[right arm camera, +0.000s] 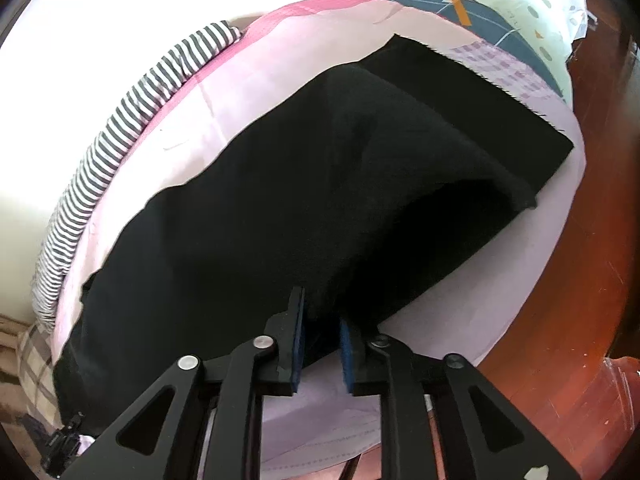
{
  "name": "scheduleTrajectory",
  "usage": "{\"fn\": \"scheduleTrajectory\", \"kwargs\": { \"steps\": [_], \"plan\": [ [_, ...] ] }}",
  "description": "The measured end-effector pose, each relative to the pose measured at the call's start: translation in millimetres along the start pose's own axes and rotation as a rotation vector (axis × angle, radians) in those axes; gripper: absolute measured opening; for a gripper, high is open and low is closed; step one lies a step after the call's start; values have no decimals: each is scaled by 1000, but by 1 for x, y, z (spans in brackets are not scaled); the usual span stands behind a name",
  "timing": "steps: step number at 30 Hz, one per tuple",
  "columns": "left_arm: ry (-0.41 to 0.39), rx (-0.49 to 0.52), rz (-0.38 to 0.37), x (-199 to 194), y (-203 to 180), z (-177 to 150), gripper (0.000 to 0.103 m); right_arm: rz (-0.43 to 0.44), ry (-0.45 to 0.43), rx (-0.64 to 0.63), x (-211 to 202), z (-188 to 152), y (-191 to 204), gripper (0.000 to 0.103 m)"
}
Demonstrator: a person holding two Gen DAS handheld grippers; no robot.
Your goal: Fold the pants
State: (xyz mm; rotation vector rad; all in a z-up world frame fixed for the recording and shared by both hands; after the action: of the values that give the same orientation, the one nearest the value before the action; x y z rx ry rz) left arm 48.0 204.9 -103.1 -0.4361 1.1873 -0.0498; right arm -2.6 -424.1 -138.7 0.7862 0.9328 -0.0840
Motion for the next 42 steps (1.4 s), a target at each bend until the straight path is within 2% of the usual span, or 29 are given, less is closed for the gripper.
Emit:
{"fn": "scheduleTrajectory", "kwargs": {
  "steps": [2,5,7,10,13,16,21,24,26,29,33,34,35,36,39,40,42],
  "plan": [
    [5,-9,-13,-4,0,0,25,36,-19,13,-4,2,2,42],
    [1,24,0,-12,-6,-2,26,69,-37,-8,-10,7,6,43],
    [-1,62,16,-18,-13,-5,27,109,-53,35,-13,12,1,45],
    [-2,108,29,-26,-19,-10,29,119,-86,86,-17,21,-12,45],
    [6,108,28,-33,-14,-12,33,108,-118,129,-21,32,-26,45],
    [10,93,51,-37,-5,-12,33,95,-150,154,-24,44,-40,45],
    [-44,86,75,-58,-2,-8,33,89,-184,203,-33,54,-64,45],
    [-107,77,50,-76,-4,-1,33,104,-217,247,-38,60,-80,45],
    [-156,82,15,-88,-13,4,33,150,-217,285,-36,65,-87,45],
    [-174,111,-37,-90,-34,10,33,160,-232,309,-35,72,-92,45],
    [-137,213,-104,-72,-83,11,33,153,-236,306,-35,78,-94,39],
    [-126,241,-113,-67,-95,9,33,146,-234,293,-36,79,-93,34],
    [-113,272,-124,-61,-108,7,33,139,-232,276,-37,80,-93,23],
    [-97,315,-137,-54,-125,3,33,133,-226,251,-37,81,-90,20],
    [-84,456,-151,-34,-175,-15,33,109,-200,208,-39,81,-81,17],
    [-99,546,-163,-27,-199,-26,34,108,-198,194,-41,82,-77,16],
    [-147,667,-146,-19,-232,-45,43,119,-195,208,-43,85,-77,15]
  ]
}}
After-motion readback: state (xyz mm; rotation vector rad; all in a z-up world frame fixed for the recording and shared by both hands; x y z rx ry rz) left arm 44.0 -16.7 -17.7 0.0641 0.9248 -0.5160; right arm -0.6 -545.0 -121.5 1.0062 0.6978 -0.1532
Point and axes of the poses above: each gripper's, at about its wrist camera, not at the fingertips, and x roughly the way its jaws point, y to its left, z to its top, the point moved 1 cm from there along x, roughly the way its jaws point, and after that the axes turned 9 degrees about z, right-handed, at the moved point
